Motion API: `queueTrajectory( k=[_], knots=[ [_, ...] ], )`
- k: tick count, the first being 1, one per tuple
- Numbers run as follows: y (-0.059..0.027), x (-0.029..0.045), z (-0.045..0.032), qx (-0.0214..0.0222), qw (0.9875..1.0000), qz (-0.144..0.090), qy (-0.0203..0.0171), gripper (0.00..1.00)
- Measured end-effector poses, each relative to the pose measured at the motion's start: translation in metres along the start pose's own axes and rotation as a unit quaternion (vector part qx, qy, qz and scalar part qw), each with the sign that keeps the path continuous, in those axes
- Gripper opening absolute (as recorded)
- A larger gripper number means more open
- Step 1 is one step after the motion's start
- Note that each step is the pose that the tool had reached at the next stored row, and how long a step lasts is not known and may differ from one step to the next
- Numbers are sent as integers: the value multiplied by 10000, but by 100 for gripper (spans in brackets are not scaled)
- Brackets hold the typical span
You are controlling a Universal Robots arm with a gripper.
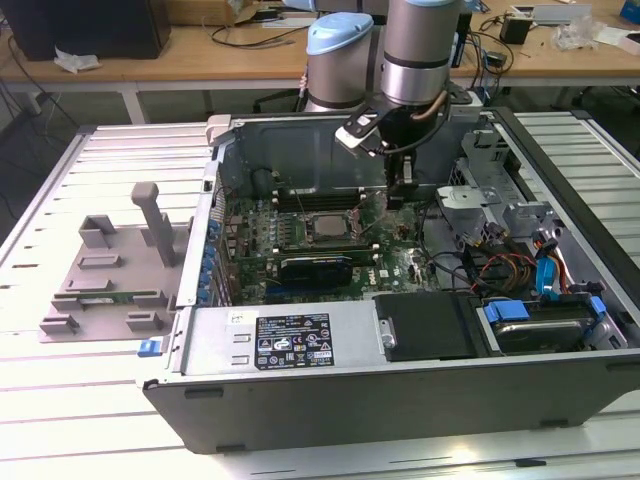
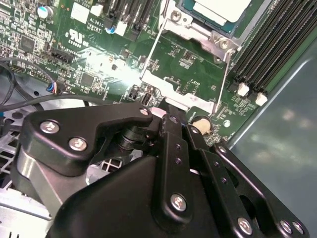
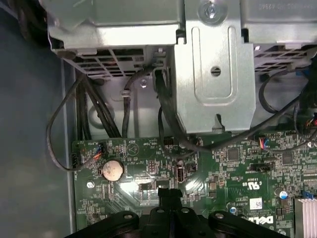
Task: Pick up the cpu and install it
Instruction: 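Close the cpu cover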
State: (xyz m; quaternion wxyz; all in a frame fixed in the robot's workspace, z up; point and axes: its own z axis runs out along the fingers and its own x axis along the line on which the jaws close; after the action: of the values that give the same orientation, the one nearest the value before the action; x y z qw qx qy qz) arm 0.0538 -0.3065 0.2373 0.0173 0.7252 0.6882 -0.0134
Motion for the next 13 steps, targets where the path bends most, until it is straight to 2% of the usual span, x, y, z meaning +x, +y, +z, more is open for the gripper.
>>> queueTrajectory(
  k=[9, 13],
  knots=[
    [-169, 32, -6, -8, 10000, 3, -1, 11],
    [-271, 48, -8, -15, 10000, 6, 0, 11]
  ],
)
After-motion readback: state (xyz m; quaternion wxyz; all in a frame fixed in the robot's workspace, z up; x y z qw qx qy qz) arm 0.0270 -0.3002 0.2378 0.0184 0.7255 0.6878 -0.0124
